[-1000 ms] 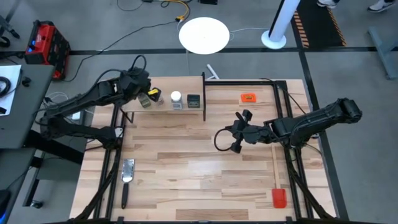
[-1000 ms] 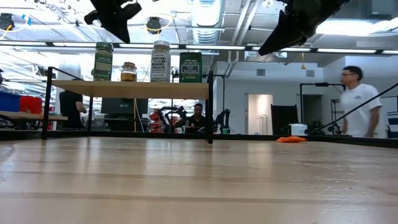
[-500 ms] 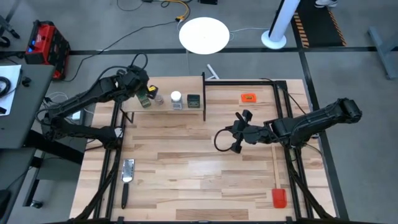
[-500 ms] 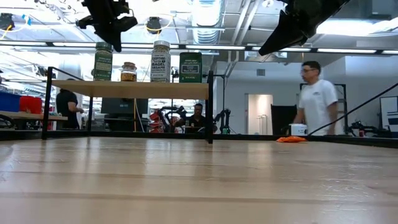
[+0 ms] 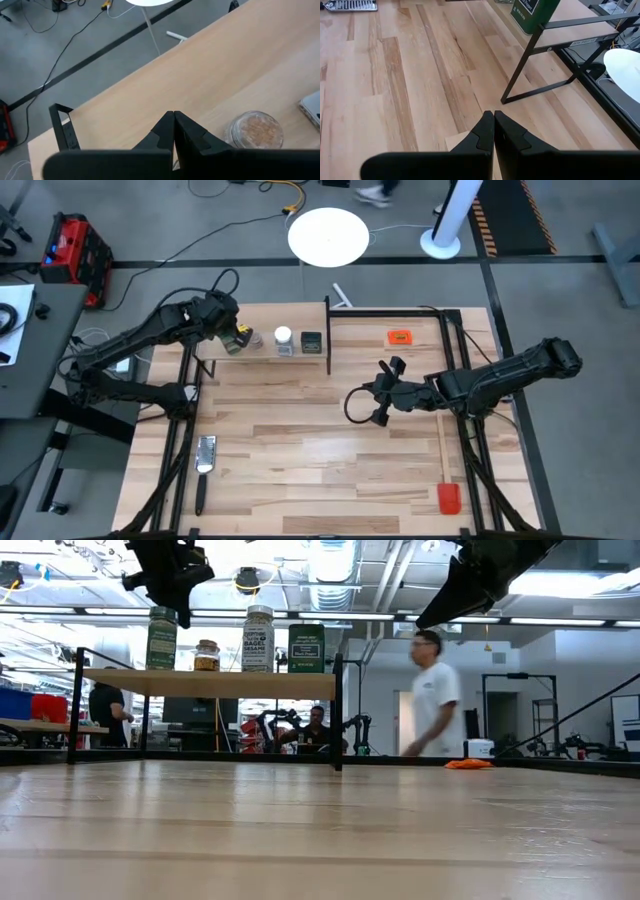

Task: Shelf spices
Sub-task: Remove the green seasoning bottle from the shelf

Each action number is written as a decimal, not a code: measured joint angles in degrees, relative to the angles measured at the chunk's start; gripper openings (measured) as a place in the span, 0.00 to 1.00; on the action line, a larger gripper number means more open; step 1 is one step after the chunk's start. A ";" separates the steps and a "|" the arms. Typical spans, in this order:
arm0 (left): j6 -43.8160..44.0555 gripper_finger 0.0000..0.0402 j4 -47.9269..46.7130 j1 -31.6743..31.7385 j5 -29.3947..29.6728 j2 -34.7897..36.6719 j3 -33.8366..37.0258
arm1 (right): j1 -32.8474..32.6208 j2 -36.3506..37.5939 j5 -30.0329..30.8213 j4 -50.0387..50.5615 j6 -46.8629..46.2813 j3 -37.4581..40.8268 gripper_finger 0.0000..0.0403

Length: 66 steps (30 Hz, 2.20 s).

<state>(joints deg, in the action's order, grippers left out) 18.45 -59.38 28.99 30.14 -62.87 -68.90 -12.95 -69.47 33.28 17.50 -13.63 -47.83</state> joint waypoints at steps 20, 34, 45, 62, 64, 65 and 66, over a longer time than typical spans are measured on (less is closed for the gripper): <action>-5.68 0.00 -2.51 -4.13 -6.31 0.03 -10.60 | 0.00 0.00 0.00 0.07 0.00 0.00 0.04; 5.49 0.00 -17.21 -21.44 -10.24 1.63 -10.84 | -0.07 0.02 -0.37 0.63 0.00 -0.02 0.04; 17.54 0.00 -29.64 -27.15 1.13 1.84 -10.66 | -0.07 0.00 -0.39 0.46 -1.06 -0.04 0.04; 17.06 0.00 -27.25 -27.15 6.69 1.75 -7.32 | -0.07 0.00 -0.39 0.85 -1.07 -0.04 0.04; 16.35 0.00 -26.60 -27.15 7.42 1.75 -7.32 | -0.07 0.00 -0.38 0.87 -1.07 -0.04 0.04; 16.26 0.00 -26.55 -27.15 7.58 1.75 -7.32 | -0.09 0.00 -0.37 0.87 -1.07 -0.04 0.04; 16.21 0.00 -26.55 -27.15 7.74 1.75 -7.32 | -0.07 0.00 -0.38 0.87 -1.06 -0.04 0.04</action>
<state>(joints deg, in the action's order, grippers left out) 34.67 -85.93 1.85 37.88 -61.12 -76.23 -13.02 -69.47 32.90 18.37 -14.69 -47.88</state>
